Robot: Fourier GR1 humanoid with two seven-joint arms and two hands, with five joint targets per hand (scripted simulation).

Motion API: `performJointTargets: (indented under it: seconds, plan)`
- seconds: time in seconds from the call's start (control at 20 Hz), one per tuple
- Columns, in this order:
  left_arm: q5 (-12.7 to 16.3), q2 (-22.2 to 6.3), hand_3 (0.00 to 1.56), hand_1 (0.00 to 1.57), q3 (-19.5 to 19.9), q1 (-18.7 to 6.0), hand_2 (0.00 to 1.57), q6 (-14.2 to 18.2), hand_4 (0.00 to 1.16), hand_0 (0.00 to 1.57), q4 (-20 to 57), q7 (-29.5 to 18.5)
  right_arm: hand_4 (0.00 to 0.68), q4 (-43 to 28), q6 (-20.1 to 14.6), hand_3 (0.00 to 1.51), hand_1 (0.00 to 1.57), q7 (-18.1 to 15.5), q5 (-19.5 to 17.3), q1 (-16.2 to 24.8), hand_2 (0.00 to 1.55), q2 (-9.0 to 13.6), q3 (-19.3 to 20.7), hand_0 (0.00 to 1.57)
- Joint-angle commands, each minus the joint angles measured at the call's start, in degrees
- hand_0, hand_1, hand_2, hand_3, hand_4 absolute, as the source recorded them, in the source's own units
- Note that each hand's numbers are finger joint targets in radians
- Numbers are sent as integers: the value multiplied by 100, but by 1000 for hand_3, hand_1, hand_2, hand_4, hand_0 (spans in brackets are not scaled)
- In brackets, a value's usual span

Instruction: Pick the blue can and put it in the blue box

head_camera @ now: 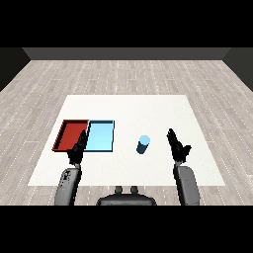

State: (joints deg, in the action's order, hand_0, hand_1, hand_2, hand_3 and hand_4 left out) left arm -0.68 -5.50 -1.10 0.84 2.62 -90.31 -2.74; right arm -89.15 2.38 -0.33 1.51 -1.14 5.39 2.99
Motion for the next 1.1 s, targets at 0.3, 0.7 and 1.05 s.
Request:
performJointTargets:
  seconds: [0.3, 0.7, 1.05]
  plan:
    - [493, 368, 0, 0, 160, -350, 0, -268, 0, 0, -651, -975, 0, -340, 457, 0, 0, -749, 592, -418, 0, -233, 104, 0]
    - [833, 302, 0, 0, 313, 277, 0, -835, 0, 0, -374, -2097, 0, -44, 891, 0, 0, -1658, 754, -118, 0, -262, 141, 0]
    - [916, 204, 0, 0, 541, -303, 0, -942, 0, 0, 542, -2478, 0, 238, 1015, 0, 0, -1535, 970, -403, 0, -33, 420, 0]
